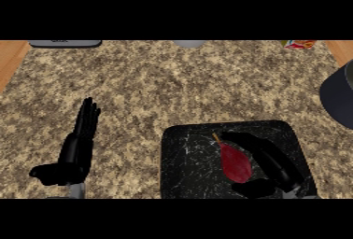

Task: Pick the pear from the tray and place it in the pot

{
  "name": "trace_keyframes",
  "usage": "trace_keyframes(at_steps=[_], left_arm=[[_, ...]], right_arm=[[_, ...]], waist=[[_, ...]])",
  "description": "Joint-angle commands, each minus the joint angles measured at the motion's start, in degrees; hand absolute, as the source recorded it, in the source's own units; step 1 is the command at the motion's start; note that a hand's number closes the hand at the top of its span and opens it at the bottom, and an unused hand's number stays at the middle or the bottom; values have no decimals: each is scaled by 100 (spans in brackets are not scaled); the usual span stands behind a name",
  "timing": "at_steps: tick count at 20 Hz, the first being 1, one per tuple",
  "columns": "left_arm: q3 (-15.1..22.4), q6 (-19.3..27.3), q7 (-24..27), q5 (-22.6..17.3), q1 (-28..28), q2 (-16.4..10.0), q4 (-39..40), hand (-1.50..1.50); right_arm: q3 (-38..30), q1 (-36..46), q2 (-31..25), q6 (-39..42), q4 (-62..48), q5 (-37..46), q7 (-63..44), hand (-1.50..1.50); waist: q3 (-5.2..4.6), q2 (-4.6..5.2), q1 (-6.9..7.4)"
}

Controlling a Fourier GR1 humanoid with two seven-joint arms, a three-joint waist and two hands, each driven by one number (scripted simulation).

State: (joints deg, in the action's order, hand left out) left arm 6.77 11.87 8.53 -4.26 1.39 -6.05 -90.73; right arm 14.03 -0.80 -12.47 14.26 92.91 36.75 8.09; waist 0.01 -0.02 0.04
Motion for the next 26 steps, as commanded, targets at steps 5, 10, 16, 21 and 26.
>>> trace_keyframes(at_steps=[5,10,16,21,26], left_arm=[[-50,-196,50,59,145,18,-37,0],[-275,-274,-95,71,-240,125,86,0],[-3,-109,-214,261,-164,177,-106,0],[-64,-290,-196,151,-259,75,-59,0],[8,-142,-208,307,-327,197,123,0]], right_arm=[[-81,49,369,-1185,-534,513,844,150],[-192,175,470,-1298,-691,688,976,150],[-920,1116,496,-1262,-1224,1602,-1785,150],[-1380,2209,452,-1306,-1844,2568,-3719,150],[-1169,3609,930,-1959,-2537,3610,-4798,150]], waist=[[0,2,2],[-1,1,-3],[-29,56,156],[-28,84,338],[-5,52,227]])
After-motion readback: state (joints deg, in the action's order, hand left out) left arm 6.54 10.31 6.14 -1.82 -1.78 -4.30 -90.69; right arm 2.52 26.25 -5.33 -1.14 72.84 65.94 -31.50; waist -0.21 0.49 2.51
